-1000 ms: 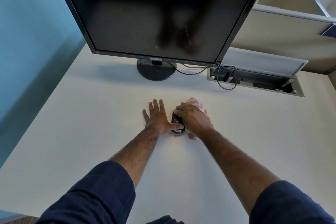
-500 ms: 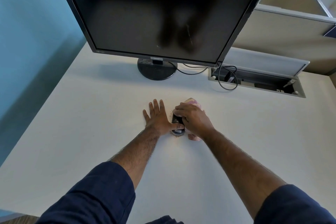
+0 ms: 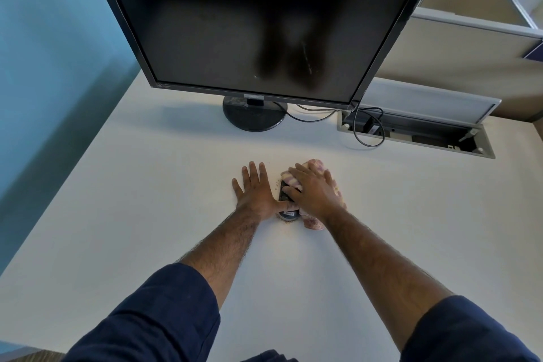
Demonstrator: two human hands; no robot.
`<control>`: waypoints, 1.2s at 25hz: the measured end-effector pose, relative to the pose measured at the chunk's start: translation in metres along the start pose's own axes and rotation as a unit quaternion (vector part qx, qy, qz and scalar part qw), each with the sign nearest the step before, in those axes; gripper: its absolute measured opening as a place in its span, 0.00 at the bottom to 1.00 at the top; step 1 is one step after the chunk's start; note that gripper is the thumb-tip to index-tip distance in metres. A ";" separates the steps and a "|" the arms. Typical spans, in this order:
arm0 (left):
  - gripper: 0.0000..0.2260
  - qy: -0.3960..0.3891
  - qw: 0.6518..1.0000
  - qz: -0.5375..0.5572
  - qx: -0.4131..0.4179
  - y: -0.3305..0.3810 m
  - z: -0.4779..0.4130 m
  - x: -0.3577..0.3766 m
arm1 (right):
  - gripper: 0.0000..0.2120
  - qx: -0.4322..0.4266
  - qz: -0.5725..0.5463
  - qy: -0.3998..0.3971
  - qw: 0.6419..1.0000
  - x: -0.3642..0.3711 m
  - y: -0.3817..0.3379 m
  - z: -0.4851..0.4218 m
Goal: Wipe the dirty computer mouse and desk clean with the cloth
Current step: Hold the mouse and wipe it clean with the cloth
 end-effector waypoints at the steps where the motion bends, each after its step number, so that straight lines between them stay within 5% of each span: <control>1: 0.66 0.001 1.000 0.000 0.000 0.001 0.000 0.000 | 0.23 -0.004 -0.003 0.006 1.000 -0.001 0.000 0.000; 7: 0.64 0.001 1.000 0.007 -0.001 0.000 0.001 0.000 | 0.19 -0.075 -0.069 0.034 0.994 -0.006 -0.011 0.012; 12: 0.58 0.002 1.000 0.004 0.005 0.001 0.002 0.001 | 0.23 -0.146 0.050 -0.025 0.988 0.010 -0.016 0.031; 22: 0.65 -0.003 1.000 0.030 0.001 0.000 0.006 -0.001 | 0.18 -0.053 0.011 -0.035 0.998 0.003 -0.011 0.000; 27: 0.66 -0.004 0.999 0.033 -0.008 0.000 0.005 0.002 | 0.17 0.009 -0.112 0.050 0.992 -0.024 0.001 -0.009; 30: 0.66 -0.003 1.000 0.028 -0.011 -0.001 0.004 0.002 | 0.17 -0.036 -0.102 0.043 0.993 -0.025 -0.005 -0.002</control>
Point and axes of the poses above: each hand's wrist, its own z-axis away from the middle knuckle, its own x-axis out of the palm, y = z × x, the point moved 9 cm from there along -z, towards the middle knuckle, and after that the axes turned 15 degrees about -z, right-handed, at the moved point
